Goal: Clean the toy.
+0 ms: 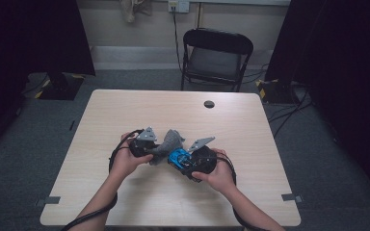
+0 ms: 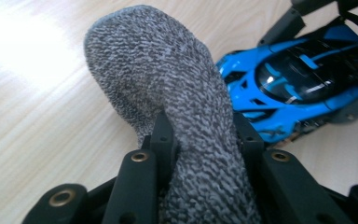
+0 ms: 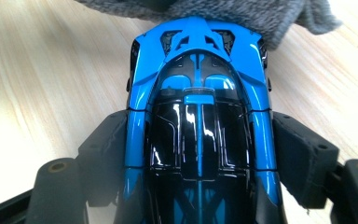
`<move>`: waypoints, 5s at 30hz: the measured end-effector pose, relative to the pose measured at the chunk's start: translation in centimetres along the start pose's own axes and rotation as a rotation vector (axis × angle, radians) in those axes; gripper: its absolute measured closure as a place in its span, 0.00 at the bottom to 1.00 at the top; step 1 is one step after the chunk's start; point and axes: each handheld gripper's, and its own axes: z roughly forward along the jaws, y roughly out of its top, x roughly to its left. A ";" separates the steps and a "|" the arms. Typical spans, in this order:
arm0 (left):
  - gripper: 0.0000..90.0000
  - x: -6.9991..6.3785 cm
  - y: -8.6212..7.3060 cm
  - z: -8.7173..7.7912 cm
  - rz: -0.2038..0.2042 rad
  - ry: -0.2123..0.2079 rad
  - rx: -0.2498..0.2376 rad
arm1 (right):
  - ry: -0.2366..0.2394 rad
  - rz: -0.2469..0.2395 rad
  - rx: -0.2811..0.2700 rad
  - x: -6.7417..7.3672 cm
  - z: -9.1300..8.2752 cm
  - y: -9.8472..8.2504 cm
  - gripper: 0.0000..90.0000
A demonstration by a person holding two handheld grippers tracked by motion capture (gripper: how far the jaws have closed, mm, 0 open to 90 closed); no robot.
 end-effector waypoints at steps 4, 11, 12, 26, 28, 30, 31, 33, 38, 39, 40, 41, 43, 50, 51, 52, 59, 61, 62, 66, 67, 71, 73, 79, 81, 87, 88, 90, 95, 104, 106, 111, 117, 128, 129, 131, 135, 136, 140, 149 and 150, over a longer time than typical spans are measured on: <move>0.76 -0.3 -0.5 -0.3 -0.002 -0.014 0.006 | -0.015 0.006 0.005 -0.3 0.0 0.0 0.29; 0.76 -0.9 -1.3 -1.1 -0.006 -0.054 0.001 | -0.041 0.032 0.007 -1.1 -0.1 0.1 0.29; 0.76 -1.0 -1.4 -1.3 -0.011 -0.066 -0.002 | -0.041 0.036 0.005 -1.3 -0.2 0.1 0.29; 0.76 1.6 0.2 -1.7 -0.087 0.085 -0.070 | 0.007 -0.006 -0.037 0.2 -1.8 1.3 0.29; 0.76 1.2 0.8 -1.0 -0.067 0.059 -0.056 | 0.008 -0.015 -0.034 0.4 -1.6 1.4 0.29; 0.76 0.7 1.2 -0.5 -0.055 0.022 -0.049 | 0.005 -0.014 -0.036 0.5 -1.5 1.4 0.29; 0.76 0.5 1.3 -0.3 -0.045 0.017 -0.050 | -0.001 -0.012 -0.038 0.4 -1.6 1.4 0.29; 0.76 0.3 1.2 -0.3 -0.046 0.014 -0.044 | 0.000 -0.005 -0.036 0.2 -1.5 1.2 0.29; 0.76 0.1 0.4 -0.7 -0.050 -0.002 -0.027 | -0.024 0.018 -0.025 -0.7 -1.7 0.6 0.29; 0.76 0.1 0.2 -0.8 -0.050 -0.006 -0.023 | -0.028 0.026 -0.025 -0.9 -1.8 0.5 0.29; 0.76 0.0 -0.1 -0.9 -0.055 -0.016 -0.024 | -0.033 0.033 -0.025 -1.2 -1.8 0.4 0.29; 0.76 -0.1 -0.3 -0.9 -0.049 -0.022 -0.023 | -0.037 0.036 -0.021 -1.4 -1.9 0.4 0.29; 0.76 -0.3 -0.7 -1.0 -0.045 -0.031 -0.015 | -0.050 0.047 -0.017 -1.8 -1.9 0.4 0.29; 0.76 0.3 -2.1 -1.2 -0.071 0.034 0.008 | -0.065 0.067 -0.025 -2.9 -2.5 0.5 0.29; 0.76 0.6 -2.1 -1.3 -0.085 0.057 0.010 | -0.063 0.067 -0.027 -2.9 -2.7 0.7 0.29; 0.76 0.8 -2.1 -1.3 -0.103 0.083 0.008 | -0.063 0.066 -0.029 -2.8 -2.9 0.8 0.29; 0.76 -0.2 -0.5 0.0 -0.064 0.052 -0.018 | -0.062 0.058 -0.056 -2.6 -3.8 2.0 0.29; 0.76 -0.9 -0.1 0.6 -0.041 0.017 -0.040 | -0.072 0.057 -0.056 -2.6 -3.8 2.3 0.29; 0.76 -1.3 0.0 0.8 -0.036 0.006 -0.046 | -0.068 0.058 -0.053 -2.6 -3.8 2.5 0.29; 0.76 -2.4 0.5 1.6 -0.021 -0.031 -0.062 | -0.070 0.062 -0.057 -2.7 -3.7 2.9 0.29; 0.76 -2.6 0.5 1.7 -0.020 -0.033 -0.067 | -0.069 0.065 -0.056 -2.7 -3.7 3.1 0.29; 0.76 -3.7 0.8 2.3 0.008 -0.064 -0.066 | -0.073 0.068 -0.056 -2.7 -3.4 3.4 0.29; 0.76 -4.2 0.8 2.5 0.014 -0.077 -0.067 | -0.076 0.070 -0.047 -2.6 -3.2 3.6 0.29; 0.76 -5.2 0.5 3.2 0.011 -0.116 -0.079 | -0.075 0.081 -0.043 -2.7 -2.7 3.8 0.29; 0.76 -5.5 0.4 3.4 0.009 -0.133 -0.088 | -0.078 0.082 -0.043 -2.7 -2.6 3.9 0.29; 0.76 -6.6 0.5 4.1 0.029 -0.173 -0.081 | -0.088 0.096 -0.045 -3.0 -2.2 4.1 0.29; 0.76 -6.8 0.5 4.3 0.031 -0.184 -0.081 | -0.091 0.099 -0.045 -3.1 -2.2 4.2 0.29; 0.76 -7.2 0.6 4.5 0.043 -0.201 -0.073 | -0.090 0.103 -0.046 -3.2 -2.0 4.2 0.29; 0.76 -7.9 0.6 4.6 0.063 -0.240 -0.054 | -0.099 0.110 -0.043 -3.5 -2.0 4.3 0.29; 0.76 -3.7 -0.3 2.0 -0.023 -0.043 -0.016 | -0.089 0.116 -0.057 -3.7 -3.0 4.0 0.29; 0.75 -2.6 -0.2 1.3 -0.047 0.016 -0.026 | -0.085 0.107 -0.060 -3.4 -3.2 4.1 0.29; 0.75 -1.1 0.3 0.7 -0.055 0.061 -0.045 | -0.061 0.092 -0.061 -2.7 -3.0 4.3 0.29; 0.75 -2.3 0.4 1.4 -0.036 0.009 -0.086 | -0.053 0.102 -0.067 -2.5 -2.4 4.5 0.29; 0.75 -5.1 1.5 2.8 0.037 -0.083 -0.091 | -0.068 0.112 -0.068 -2.7 -2.8 4.9 0.29; 0.76 -5.2 1.6 2.9 0.041 -0.085 -0.090 | -0.070 0.114 -0.069 -2.7 -2.8 4.9 0.29; 0.76 -5.6 1.7 3.1 0.048 -0.100 -0.090 | -0.074 0.113 -0.067 -2.7 -2.8 5.0 0.29; 0.76 -6.6 1.9 3.5 0.068 -0.135 -0.087 | -0.078 0.115 -0.067 -2.8 -2.9 5.1 0.29; 0.75 -7.0 2.0 3.7 0.075 -0.145 -0.082 | -0.075 0.115 -0.068 -2.9 -2.9 5.2 0.29; 0.75 -8.2 2.1 4.4 0.099 -0.189 -0.075 | -0.081 0.124 -0.066 -3.0 -2.6 5.2 0.29; 0.75 -9.1 1.8 5.5 0.111 -0.228 -0.027 | -0.086 0.149 -0.067 -3.3 -2.5 5.0 0.29; 0.75 -8.8 1.6 5.5 0.097 -0.214 -0.025 | -0.087 0.147 -0.065 -3.4 -2.6 4.9 0.29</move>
